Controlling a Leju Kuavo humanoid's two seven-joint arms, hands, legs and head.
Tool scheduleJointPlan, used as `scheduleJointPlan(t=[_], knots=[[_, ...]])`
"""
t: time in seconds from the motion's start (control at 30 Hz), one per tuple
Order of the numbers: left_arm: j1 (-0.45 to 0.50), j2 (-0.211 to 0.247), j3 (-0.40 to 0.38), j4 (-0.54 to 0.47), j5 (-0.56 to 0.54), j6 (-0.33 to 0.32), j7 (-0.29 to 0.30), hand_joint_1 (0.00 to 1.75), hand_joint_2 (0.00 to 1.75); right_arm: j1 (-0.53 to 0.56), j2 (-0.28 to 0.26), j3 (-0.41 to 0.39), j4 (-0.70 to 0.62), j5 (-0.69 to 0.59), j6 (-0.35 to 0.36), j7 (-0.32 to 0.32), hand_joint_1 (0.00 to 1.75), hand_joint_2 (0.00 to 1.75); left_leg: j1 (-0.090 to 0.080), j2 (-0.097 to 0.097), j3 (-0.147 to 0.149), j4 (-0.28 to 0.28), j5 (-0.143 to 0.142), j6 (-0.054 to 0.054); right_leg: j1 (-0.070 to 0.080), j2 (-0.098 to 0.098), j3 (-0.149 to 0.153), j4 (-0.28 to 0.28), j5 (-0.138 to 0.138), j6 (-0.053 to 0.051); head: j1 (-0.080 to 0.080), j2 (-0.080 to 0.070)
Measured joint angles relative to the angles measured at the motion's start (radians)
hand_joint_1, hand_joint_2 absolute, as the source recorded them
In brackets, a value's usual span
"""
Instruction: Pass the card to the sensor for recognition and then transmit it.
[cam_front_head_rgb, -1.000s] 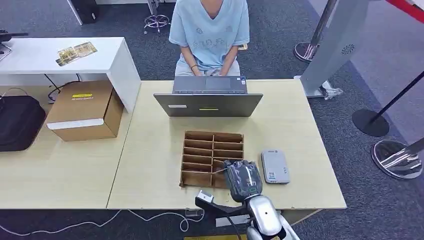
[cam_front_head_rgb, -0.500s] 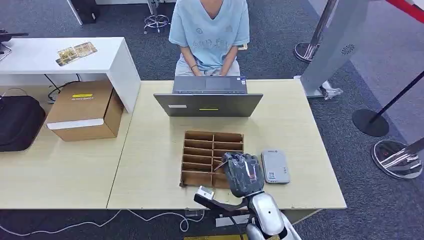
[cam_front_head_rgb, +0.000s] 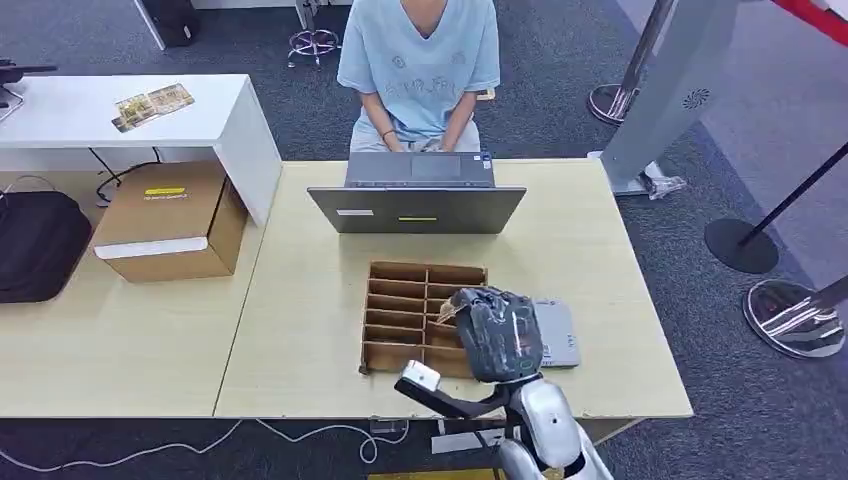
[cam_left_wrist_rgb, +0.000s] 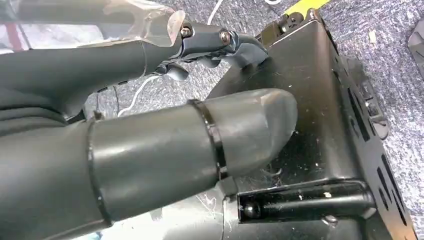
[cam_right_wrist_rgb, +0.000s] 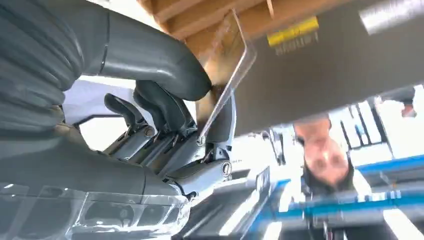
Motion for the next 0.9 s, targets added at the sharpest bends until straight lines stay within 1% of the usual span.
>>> scheduleJointPlan(t=[0.13, 0.27, 0.33, 0.43, 0.53, 0.67, 0.8, 0.9], knots=[[0.0, 0.0, 0.008, 0.0, 0.003, 0.0, 0.0, 0.0, 0.0, -0.003, 0.0, -0.01, -0.054, -0.102, -0.003, -0.056, 1.75, 1.75, 0.0, 0.0, 0.0, 0.0, 0.0, 0.0, 0.0, 0.0, 0.0, 0.0, 0.0, 0.0, 0.0, 0.0], [0.0, 0.0, 0.013, 0.0, 0.0, -0.002, -0.002, 0.0, 0.0, -0.022, 0.0, -0.018, -0.094, -0.293, 0.002, -0.16, 1.75, 1.75, 0.0, 0.0, 0.0, 0.0, 0.0, 0.0, 0.0, 0.0, 0.0, 0.0, 0.0, 0.0, 0.0, 0.0], [0.0, 0.0, 0.016, 0.0, -0.004, -0.002, -0.003, 0.0, 0.0, -0.043, 0.0, -0.022, -0.108, -0.341, 0.002, -0.193, 1.75, 1.75, 0.0, 0.0, 0.0, 0.0, 0.0, 0.0, 0.0, 0.0, 0.0, 0.0, 0.0, 0.0, 0.0, 0.0], [0.0, -0.001, 0.017, 0.0, -0.012, -0.003, -0.005, 0.0, 0.0, -0.095, 0.0, -0.022, -0.118, -0.393, -0.001, -0.224, 1.75, 1.75, 0.0, 0.001, 0.0, 0.0, 0.0, 0.0, 0.0, 0.001, 0.0, 0.0, 0.001, -0.001, 0.0, 0.0], [-0.002, -0.002, 0.017, 0.0, -0.016, -0.012, -0.008, 0.0, 0.0, -0.171, 0.0, -0.022, -0.115, -0.438, 0.008, -0.237, 1.75, 1.75, 0.0, 0.002, 0.0, 0.0, 0.001, 0.0, 0.0, 0.001, 0.0, 0.0, 0.001, -0.001, 0.0, 0.0], [-0.007, -0.005, 0.017, 0.0, -0.024, -0.024, -0.018, 0.0, 0.0, -0.301, 0.0, -0.021, -0.068, -0.487, 0.05, -0.237, 1.75, 1.75, 0.0, 0.002, 0.0, 0.0, 0.003, 0.0, 0.0, 0.002, 0.0, 0.001, 0.003, -0.001, 0.0, 0.0], [-0.008, -0.007, 0.017, 0.0, -0.029, -0.028, -0.019, 0.0, 0.0, -0.449, 0.009, -0.016, 0.029, -0.647, 0.176, -0.228, 1.75, 1.75, 0.0, 0.002, -0.001, 0.0, 0.004, -0.001, 0.0, 0.002, -0.001, 0.001, 0.004, -0.001, 0.0, 0.0], [-0.009, -0.008, 0.017, 0.0, -0.028, -0.032, -0.018, 0.0, 0.0, -0.567, 0.028, -0.013, 0.13, -0.723, 0.225, -0.203, 1.75, 1.75, 0.0, 0.002, -0.001, 0.0, 0.005, -0.001, 0.0, 0.002, -0.001, 0.001, 0.005, -0.001, 0.0, 0.0]])
